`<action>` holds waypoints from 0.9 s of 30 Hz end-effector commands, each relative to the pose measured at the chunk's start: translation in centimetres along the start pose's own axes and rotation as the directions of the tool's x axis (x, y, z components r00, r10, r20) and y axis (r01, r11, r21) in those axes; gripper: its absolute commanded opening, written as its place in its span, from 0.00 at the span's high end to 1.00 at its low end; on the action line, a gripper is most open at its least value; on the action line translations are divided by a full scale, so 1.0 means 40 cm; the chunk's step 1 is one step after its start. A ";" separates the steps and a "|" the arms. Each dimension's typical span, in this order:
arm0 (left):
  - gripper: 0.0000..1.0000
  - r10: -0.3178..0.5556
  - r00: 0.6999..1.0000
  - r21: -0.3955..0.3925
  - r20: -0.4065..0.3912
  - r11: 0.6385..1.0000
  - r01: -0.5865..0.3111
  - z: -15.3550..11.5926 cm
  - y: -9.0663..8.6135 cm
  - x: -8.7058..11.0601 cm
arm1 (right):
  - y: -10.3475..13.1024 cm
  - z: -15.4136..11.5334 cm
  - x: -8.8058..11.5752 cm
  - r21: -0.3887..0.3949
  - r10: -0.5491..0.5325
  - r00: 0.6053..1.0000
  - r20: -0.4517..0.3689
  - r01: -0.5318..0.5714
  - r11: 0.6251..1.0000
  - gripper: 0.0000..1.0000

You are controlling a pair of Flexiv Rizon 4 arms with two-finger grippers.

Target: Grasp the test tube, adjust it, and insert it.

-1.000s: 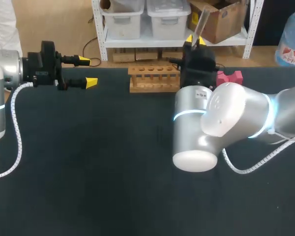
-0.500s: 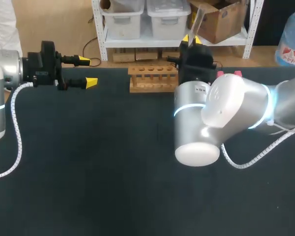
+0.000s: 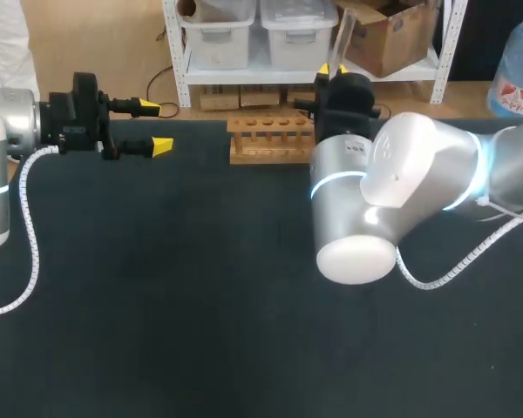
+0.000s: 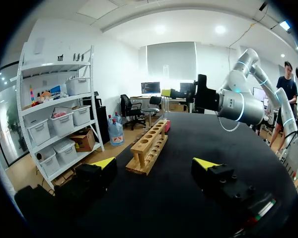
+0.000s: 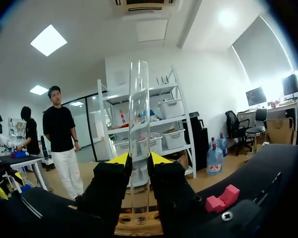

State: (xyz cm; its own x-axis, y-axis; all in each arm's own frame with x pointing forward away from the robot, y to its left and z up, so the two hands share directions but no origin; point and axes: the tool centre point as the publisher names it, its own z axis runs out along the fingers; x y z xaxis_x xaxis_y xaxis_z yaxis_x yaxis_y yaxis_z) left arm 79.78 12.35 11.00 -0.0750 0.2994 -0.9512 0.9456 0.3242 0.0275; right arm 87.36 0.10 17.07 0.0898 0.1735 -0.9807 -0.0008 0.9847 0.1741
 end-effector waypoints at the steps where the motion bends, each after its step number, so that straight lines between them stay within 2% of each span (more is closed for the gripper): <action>1: 0.00 0.003 1.000 -0.005 0.005 1.000 -0.003 0.000 -0.004 0.003 | -0.001 0.006 0.001 -0.258 -0.010 1.000 0.001 0.010 0.966 1.00; 27: 0.00 0.003 1.000 -0.005 0.005 1.000 -0.003 0.000 -0.004 0.003 | 0.003 0.044 0.053 -0.293 -0.009 0.999 -0.040 -0.003 0.956 1.00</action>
State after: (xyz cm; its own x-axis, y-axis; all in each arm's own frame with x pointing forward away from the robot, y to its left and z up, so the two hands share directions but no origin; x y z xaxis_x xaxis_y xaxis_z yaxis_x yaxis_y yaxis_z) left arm 79.78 12.35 11.00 -0.0750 0.2994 -0.9512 0.9456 0.3242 0.0275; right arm 88.95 0.76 15.25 0.0499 0.1638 -0.9852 -0.0115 0.9865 0.1634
